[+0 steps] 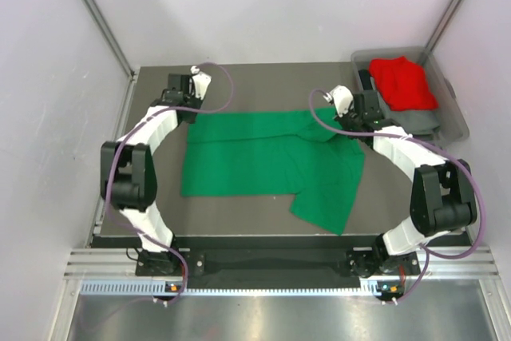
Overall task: Fold and stack the t-shirts
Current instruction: Fold the tshirt
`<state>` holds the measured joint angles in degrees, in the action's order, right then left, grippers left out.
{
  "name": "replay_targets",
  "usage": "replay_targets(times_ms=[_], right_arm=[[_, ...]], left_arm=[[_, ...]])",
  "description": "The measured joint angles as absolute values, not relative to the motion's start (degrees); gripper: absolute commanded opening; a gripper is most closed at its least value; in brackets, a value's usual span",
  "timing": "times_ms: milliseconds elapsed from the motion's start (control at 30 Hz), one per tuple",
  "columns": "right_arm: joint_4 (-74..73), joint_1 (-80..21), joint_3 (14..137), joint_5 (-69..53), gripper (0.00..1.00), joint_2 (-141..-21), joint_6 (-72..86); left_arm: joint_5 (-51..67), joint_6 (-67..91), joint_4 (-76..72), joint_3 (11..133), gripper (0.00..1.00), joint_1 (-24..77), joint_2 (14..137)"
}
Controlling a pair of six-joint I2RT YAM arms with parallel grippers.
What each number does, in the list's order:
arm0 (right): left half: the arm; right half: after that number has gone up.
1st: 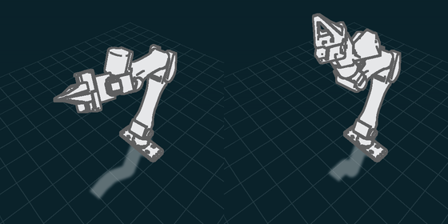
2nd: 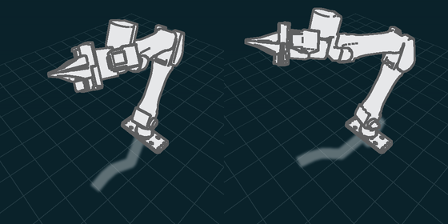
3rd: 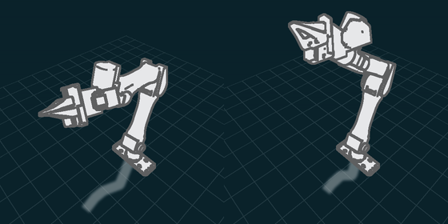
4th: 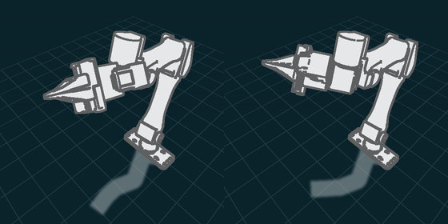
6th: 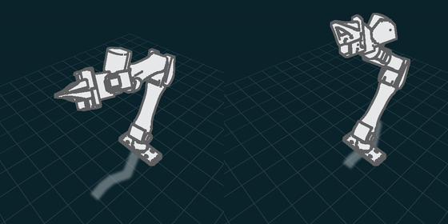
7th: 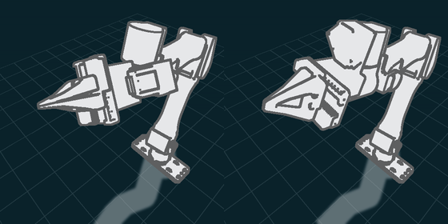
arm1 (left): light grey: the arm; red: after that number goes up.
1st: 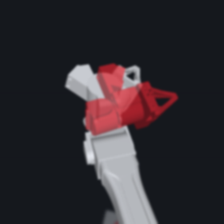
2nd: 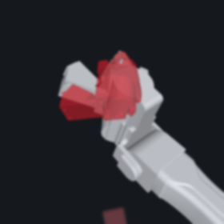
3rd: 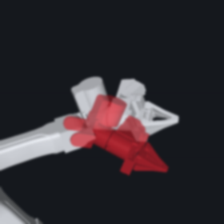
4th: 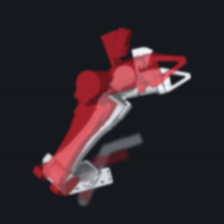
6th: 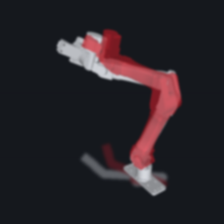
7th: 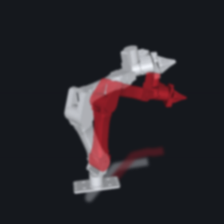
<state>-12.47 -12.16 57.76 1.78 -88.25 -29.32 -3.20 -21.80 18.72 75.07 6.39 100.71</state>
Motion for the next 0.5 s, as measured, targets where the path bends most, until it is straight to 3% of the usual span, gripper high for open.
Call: replay_targets(times_ms=[200,400,467,500], right_arm=[[-12.1,-12.2,58.2,2.1,0.00,-89.0,-29.3],[-10.8,-12.3,62.0,2.9,0.00,-95.2,-28.8],[-10.2,-12.3,63.3,3.2,0.06,-97.3,-28.4],[-10.1,-12.3,63.9,3.6,0.16,-98.0,-28.1]], left_arm=[[-1.8,-19.5,22.9,79.6,0.25,6.6,112.7],[0.1,-17.9,25.4,79.7,0.24,6.6,113.7],[0.4,-17.7,25.7,79.6,0.24,6.6,113.7],[0.5,-17.6,25.7,79.4,0.24,6.6,113.6]])
